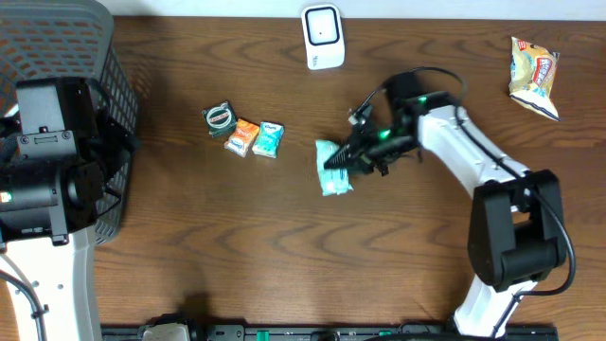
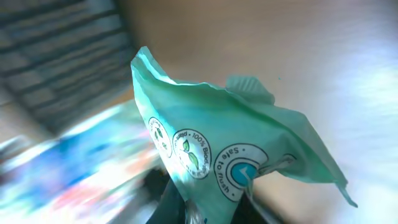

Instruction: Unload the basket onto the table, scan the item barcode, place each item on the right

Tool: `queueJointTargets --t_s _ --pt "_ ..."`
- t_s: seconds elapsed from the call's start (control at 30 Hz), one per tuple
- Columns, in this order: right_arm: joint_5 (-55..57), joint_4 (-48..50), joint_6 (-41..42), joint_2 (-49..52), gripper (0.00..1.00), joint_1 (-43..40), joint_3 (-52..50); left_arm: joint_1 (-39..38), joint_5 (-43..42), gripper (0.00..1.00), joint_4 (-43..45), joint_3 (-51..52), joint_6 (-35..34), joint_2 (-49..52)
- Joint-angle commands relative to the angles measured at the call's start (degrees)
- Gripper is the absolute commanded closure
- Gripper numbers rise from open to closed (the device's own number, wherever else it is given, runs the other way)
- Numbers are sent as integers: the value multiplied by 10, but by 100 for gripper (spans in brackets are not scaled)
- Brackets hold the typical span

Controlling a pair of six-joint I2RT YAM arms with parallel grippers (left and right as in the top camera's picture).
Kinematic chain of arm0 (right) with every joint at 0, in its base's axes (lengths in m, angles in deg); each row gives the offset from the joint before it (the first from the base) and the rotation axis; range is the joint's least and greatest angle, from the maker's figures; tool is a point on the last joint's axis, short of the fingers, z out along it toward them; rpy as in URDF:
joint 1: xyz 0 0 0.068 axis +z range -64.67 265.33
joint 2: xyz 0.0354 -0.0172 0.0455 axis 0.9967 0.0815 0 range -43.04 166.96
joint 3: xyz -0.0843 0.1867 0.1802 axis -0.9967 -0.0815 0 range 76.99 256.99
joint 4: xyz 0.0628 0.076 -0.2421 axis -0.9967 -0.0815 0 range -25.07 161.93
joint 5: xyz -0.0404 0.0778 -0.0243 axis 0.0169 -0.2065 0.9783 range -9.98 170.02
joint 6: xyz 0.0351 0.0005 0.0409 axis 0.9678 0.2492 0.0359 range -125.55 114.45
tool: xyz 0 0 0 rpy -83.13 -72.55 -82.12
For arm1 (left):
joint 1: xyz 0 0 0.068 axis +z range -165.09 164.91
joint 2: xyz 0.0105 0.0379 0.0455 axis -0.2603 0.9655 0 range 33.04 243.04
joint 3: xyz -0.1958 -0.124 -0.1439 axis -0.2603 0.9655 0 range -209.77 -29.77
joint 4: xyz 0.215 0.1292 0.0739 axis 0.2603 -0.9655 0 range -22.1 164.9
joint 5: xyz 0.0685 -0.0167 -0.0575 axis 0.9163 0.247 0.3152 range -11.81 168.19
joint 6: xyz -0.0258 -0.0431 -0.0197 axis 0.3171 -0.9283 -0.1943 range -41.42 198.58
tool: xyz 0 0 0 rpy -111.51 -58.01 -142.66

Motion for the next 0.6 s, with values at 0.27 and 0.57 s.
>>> queueJointTargets --t_s 0.27,0.57 --pt "-295 -52 38 -15 99 -22 7 3 6 2 -2 3 -9 0" --pt "-295 -120 -30 -15 99 -19 7 3 6 2 -2 3 -9 0"
